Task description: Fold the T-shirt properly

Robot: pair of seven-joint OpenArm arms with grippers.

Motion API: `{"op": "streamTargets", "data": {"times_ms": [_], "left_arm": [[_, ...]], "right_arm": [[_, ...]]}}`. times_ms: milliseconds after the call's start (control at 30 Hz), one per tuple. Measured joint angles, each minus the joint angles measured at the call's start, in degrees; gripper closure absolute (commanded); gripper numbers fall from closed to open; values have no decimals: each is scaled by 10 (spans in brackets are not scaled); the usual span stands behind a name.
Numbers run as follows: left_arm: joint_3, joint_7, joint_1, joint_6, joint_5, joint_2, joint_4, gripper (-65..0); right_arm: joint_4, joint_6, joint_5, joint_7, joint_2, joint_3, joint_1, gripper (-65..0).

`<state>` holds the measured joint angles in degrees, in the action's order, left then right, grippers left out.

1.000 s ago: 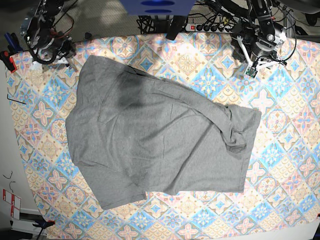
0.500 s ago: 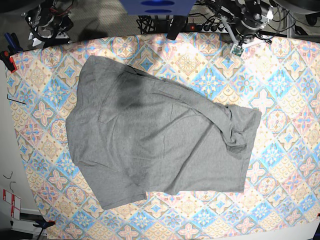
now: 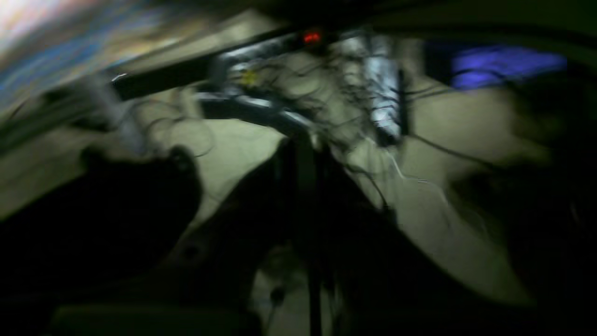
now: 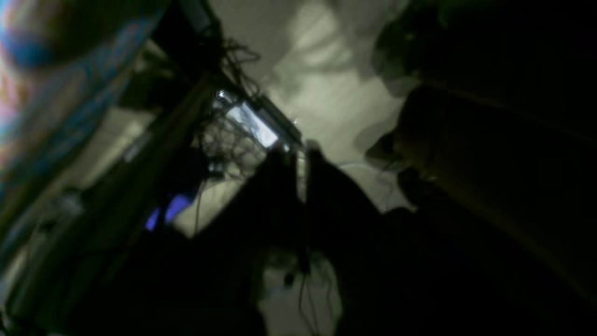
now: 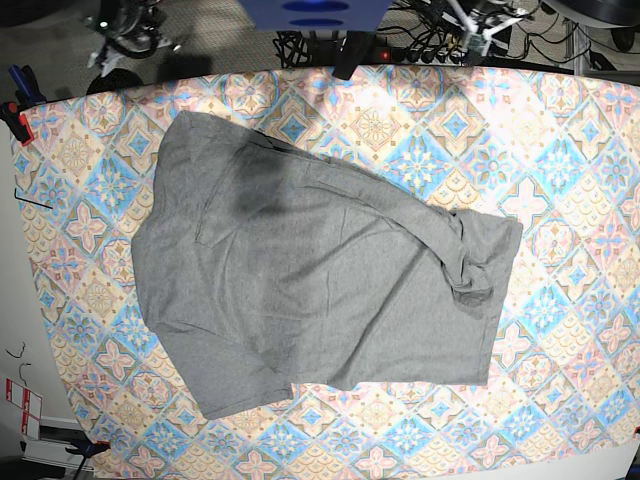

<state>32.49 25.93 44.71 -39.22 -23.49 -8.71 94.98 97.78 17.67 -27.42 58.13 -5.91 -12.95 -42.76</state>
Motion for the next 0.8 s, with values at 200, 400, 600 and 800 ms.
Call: {"op": "streamTargets", "data": {"times_ms": [200, 400, 600, 800], "left_arm": [[45, -32, -28, -7, -1, -2, -91, 0], [61, -74, -93, -7, 1, 22, -234, 0], [65, -179, -152, -4, -80, 67, -433, 0], [64, -257, -249, 64, -101, 146, -657, 0]], "right_arm": [[-122, 7, 8, -56, -8, 58, 17, -10], [-225, 0, 4, -140, -30, 115, 78, -10], [-381, 3, 0, -208, -25, 162, 129, -10], [-558, 0, 4, -320, -7, 166, 208, -10]]}}
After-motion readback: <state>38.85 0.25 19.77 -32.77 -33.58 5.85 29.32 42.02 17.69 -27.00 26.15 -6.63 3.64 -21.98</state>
